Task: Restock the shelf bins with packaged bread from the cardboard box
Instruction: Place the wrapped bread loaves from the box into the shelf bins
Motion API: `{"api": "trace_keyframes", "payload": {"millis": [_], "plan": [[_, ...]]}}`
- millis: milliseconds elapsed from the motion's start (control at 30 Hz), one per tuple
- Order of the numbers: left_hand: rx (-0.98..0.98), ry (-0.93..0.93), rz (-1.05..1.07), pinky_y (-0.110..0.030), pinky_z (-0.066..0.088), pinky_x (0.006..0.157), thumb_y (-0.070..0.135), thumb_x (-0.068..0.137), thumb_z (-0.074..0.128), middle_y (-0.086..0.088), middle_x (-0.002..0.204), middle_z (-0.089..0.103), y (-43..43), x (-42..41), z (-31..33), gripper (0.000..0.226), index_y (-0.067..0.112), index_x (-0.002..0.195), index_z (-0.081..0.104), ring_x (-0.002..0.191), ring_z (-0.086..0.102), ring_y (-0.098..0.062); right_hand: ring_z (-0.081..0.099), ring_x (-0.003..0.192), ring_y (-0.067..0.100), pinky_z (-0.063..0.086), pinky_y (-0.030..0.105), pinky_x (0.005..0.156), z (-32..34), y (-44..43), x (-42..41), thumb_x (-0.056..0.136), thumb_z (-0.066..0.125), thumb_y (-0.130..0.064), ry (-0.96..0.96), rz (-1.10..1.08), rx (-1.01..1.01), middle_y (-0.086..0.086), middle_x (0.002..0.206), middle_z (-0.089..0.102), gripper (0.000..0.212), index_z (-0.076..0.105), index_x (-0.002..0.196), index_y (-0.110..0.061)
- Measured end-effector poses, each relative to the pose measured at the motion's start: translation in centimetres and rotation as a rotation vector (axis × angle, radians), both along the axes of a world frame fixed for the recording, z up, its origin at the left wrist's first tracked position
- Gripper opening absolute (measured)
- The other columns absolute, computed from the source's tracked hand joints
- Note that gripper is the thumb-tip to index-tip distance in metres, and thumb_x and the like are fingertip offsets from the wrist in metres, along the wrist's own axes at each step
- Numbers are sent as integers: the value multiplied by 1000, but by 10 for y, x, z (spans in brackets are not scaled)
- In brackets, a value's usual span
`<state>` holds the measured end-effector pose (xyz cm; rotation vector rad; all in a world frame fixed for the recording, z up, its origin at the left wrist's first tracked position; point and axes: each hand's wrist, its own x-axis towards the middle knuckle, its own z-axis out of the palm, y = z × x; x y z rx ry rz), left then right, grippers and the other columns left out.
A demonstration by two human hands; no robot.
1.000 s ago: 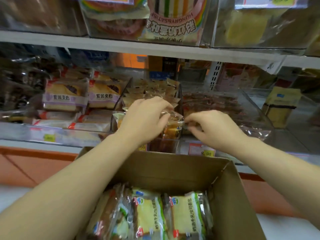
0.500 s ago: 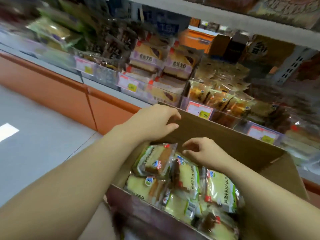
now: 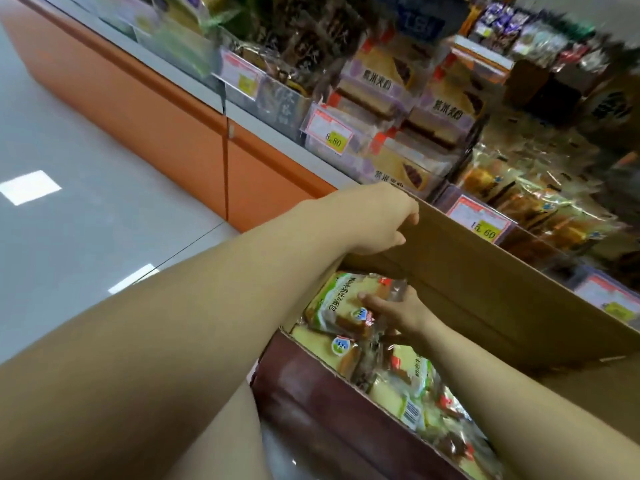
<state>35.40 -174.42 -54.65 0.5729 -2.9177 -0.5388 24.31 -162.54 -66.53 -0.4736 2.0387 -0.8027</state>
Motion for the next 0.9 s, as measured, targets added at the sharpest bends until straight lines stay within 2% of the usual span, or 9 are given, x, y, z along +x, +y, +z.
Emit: {"api": "trace_keyframes", "payload": {"millis": [100, 167, 267, 367, 467, 600, 700, 833, 900], "plan": [[-3, -7, -4, -34, 43, 97, 27, 97, 53, 0, 136, 52, 0, 2, -3, 40, 25, 136, 47, 123, 50, -19, 53, 52, 18, 46, 32, 56, 5, 3, 3, 78, 77, -22, 6, 28, -24, 4, 63, 59, 22, 60, 79, -8], [1, -11, -9, -35, 43, 97, 27, 96, 54, 0, 135, 53, 0, 3, -4, 39, 25, 135, 49, 122, 51, -19, 55, 57, 20, 49, 38, 65, 16, 5, 1, 79, 74, -8, 69, 17, -72, 8, 67, 62, 19, 60, 67, -10], [24, -9, -15, -37, 46, 97, 26, 94, 56, 0, 132, 55, 1, 2, -4, 39, 25, 133, 50, 118, 53, -19, 65, 67, 21, 56, 41, 67, 37, 14, -8, 79, 71, -3, 116, 18, -166, 10, 81, 68, 11, 62, 82, -8], [49, -7, -38, -35, 45, 98, 25, 94, 58, 2, 132, 55, 6, -3, -3, 42, 25, 134, 49, 118, 53, -17, 72, 81, 21, 59, 39, 75, 68, 34, -20, 80, 71, -7, 142, 76, -152, 7, 94, 72, 27, 60, 104, -11], [88, -24, -99, -31, 43, 100, 28, 92, 60, 2, 135, 53, 17, -11, -2, 47, 24, 137, 46, 121, 50, -15, 72, 83, 19, 58, 42, 80, 97, 58, -32, 80, 72, -9, 210, 130, -161, 5, 98, 72, 33, 60, 110, -15], [208, -34, -168, -31, 41, 104, 35, 88, 65, 2, 143, 47, 40, -25, 0, 62, 25, 143, 38, 125, 48, -15, 69, 78, 2, 54, 17, 65, 129, 88, -45, 78, 75, -14, 366, 236, -151, -6, 95, 71, 38, 60, 111, -27], [308, 4, -198, -21, 38, 100, 37, 87, 66, 6, 144, 45, 60, -35, 5, 66, 27, 144, 35, 125, 47, -12, 63, 77, -9, 48, 9, 64, 149, 107, -51, 76, 77, -20, 515, 303, -158, -16, 90, 66, 38, 58, 103, -37], [405, 120, -241, -14, 37, 84, 33, 86, 68, 15, 115, 55, 90, -55, 13, 55, 27, 136, 46, 100, 50, -3, 64, 85, 11, 52, 33, 80, 173, 137, -62, 72, 80, -24, 679, 301, -201, -7, 95, 69, 44, 62, 111, -32], [435, 199, -248, -16, 41, 84, 28, 86, 68, 17, 109, 56, 103, -68, 21, 48, 27, 131, 49, 97, 53, -3, 65, 89, 10, 52, 30, 83, 187, 154, -69, 73, 80, -23, 774, 310, -238, -8, 99, 69, 45, 60, 113, -31]]}}
